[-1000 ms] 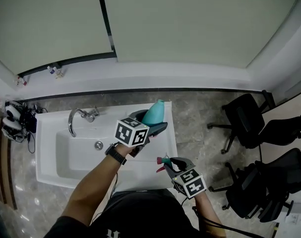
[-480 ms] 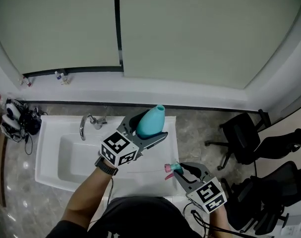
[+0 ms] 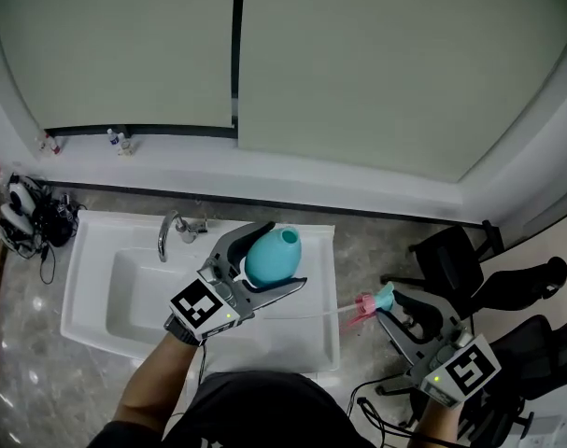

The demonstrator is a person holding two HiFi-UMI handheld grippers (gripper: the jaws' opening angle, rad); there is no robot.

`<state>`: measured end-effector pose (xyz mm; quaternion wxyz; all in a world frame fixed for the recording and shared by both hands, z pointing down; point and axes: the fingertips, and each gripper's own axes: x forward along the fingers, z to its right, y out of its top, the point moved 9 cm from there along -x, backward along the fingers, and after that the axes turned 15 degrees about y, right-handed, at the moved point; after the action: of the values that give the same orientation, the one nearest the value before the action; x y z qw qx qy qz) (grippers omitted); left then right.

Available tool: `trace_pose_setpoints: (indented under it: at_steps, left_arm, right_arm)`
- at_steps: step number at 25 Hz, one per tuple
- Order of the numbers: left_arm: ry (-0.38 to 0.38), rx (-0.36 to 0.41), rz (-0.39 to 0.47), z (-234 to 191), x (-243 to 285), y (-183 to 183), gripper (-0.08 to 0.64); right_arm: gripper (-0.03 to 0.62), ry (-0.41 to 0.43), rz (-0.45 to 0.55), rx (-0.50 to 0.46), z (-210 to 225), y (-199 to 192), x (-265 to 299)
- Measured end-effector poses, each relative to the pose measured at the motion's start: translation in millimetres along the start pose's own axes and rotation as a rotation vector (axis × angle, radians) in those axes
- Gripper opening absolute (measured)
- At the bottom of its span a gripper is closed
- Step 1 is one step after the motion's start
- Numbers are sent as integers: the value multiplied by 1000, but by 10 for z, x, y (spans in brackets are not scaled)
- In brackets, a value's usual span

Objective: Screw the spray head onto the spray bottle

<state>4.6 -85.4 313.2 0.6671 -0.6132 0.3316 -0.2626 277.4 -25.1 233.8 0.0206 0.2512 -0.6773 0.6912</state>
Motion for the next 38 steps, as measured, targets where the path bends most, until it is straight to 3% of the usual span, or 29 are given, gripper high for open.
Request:
trace_pose_setpoints:
  at_steps: [4,10,18,21,24,26,30,38]
  left_arm:
    - [-6,11,18,28,-85,-22,403]
    - [-18,137,-30,82,-195,-36,403]
    - [-15,185,-77,146,-271,-88,403]
    - [-12,194,-88,151,-284,-122,403]
    - [-5,230,-125,175,-259,-182,403]
    - [10,268,-180,195,-220,-236,403]
    - [17,321,-267,275,-162,-282,403]
    - [23,385,-332,318,-170,-273,403]
  right_arm:
    - [120,-90,5,-91,114,279,-135]
    - [120,-241,-74,-271,124,533,-106]
    - [120,-327,-144,-398,75,659,-110]
    - [120,-336,-222,-485,26,699,-43]
    - [120,-339,-399,-575,-37,714,57]
    - [120,-340,-463,-639,-71,715,187]
    - [120,-303,-473,-756,-122,661,490]
    - [120,-221,-516,-787,-228,484,887]
